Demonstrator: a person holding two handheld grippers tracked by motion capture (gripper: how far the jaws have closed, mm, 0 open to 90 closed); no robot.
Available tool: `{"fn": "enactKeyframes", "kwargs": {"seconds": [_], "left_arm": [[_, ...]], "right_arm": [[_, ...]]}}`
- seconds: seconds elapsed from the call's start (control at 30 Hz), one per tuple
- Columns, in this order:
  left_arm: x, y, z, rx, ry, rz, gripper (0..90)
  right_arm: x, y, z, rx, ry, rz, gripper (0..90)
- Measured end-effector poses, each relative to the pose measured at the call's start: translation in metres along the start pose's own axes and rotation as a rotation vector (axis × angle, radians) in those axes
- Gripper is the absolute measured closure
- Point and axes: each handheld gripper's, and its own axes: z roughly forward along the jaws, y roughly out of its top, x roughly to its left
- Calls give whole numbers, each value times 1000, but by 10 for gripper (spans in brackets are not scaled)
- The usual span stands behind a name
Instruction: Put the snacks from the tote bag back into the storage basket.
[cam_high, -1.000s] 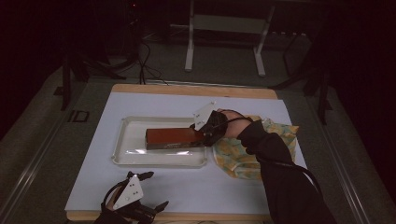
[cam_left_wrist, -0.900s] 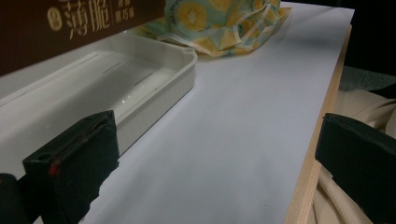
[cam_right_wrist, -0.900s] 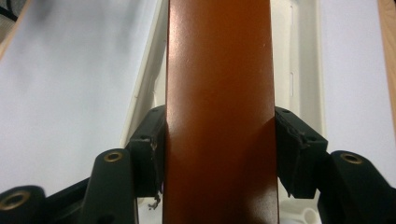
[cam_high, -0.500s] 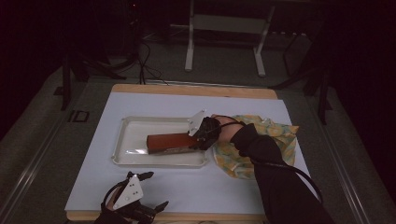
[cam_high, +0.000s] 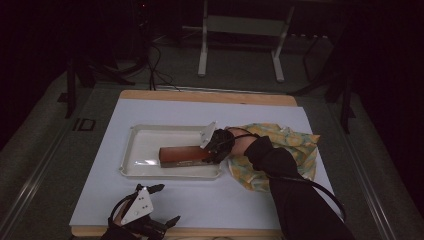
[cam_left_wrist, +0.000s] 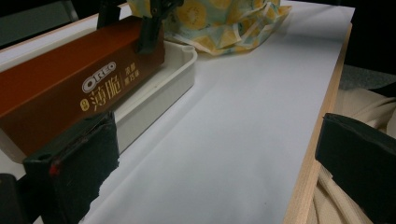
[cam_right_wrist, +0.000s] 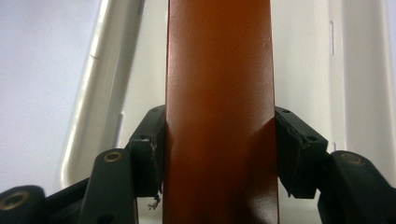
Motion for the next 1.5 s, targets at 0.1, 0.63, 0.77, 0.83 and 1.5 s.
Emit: {"fn": "enactKeyframes", "kwargs": {"seconds": [0.1,0.63,0.77,0.83,1.5], "left_arm": [[0,0,0,1,0,0,0],[0,0,0,2,2,2,0],[0,0,0,3,2,1,0],[0,0,0,3,2,0,0],[0,0,2,8,5,-7,0]], "right_arm": [[1,-1,4,18,-2,-1,427],[0,-1,9,37,-13,48,364],[0,1,5,28,-16,67,337],[-1,2,1,16,-16,70,313],[3,-5,-52,-70,-43,195,106]]}}
